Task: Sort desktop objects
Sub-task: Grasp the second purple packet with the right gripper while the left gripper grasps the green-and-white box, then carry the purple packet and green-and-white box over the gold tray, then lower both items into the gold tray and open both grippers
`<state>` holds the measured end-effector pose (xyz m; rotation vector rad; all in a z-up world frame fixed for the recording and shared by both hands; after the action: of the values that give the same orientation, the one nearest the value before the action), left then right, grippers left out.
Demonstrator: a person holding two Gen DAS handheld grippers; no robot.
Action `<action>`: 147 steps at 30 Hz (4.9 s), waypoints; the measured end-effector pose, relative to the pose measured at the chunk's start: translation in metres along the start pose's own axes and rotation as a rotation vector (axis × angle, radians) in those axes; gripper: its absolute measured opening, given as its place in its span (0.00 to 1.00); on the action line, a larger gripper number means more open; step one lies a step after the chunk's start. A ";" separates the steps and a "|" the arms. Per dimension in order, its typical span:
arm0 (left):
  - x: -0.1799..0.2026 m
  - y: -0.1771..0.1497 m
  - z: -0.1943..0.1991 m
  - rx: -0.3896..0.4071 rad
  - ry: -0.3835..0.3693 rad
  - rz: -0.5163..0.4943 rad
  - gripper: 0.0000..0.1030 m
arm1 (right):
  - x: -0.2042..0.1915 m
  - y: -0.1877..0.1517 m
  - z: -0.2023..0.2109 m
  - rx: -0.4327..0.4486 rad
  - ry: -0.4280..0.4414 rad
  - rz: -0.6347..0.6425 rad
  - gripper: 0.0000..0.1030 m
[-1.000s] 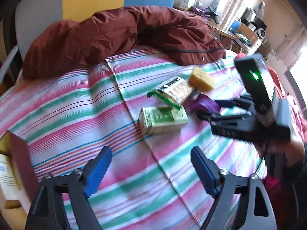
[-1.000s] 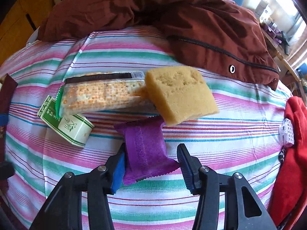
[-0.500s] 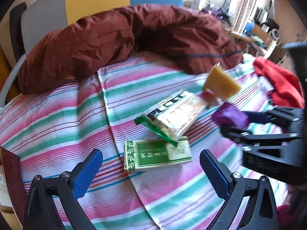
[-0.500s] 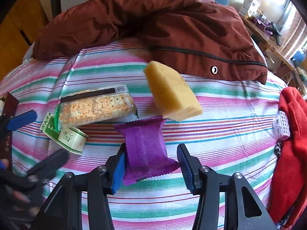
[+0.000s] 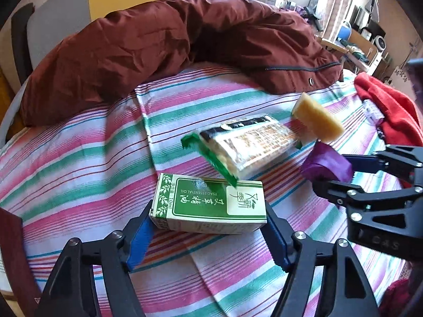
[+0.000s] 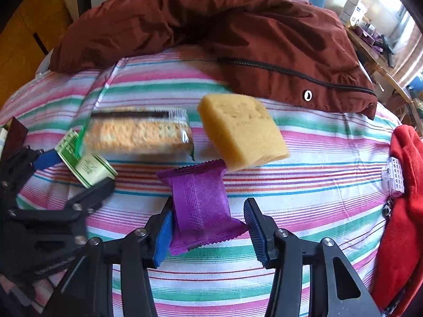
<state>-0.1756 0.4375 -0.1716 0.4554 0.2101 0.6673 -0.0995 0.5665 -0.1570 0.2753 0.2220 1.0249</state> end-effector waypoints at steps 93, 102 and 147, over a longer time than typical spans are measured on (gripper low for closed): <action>-0.165 -0.292 0.274 0.322 0.246 0.426 0.73 | -0.319 -0.134 0.115 0.100 0.533 0.258 0.50; -0.163 -0.298 0.276 0.346 0.195 0.413 0.73 | -0.323 -0.134 0.112 0.091 0.536 0.227 0.50; -0.164 -0.261 0.210 0.237 0.151 0.412 0.78 | -0.355 -0.090 0.077 0.077 0.479 0.164 0.76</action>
<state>-0.0896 0.0810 -0.1018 0.6862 0.3451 1.0890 -0.1811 0.2064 -0.0948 0.1148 0.6817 1.2380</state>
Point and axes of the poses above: each gripper's, at about its wrist camera, not at the fingertips, and z roughly against the way its jaws point, x to its right, y to its top, the point moved 9 cm from there along -z, roughly the way its jaws point, and after that the axes turned 14 degrees about -z, right-handed, at the moved point
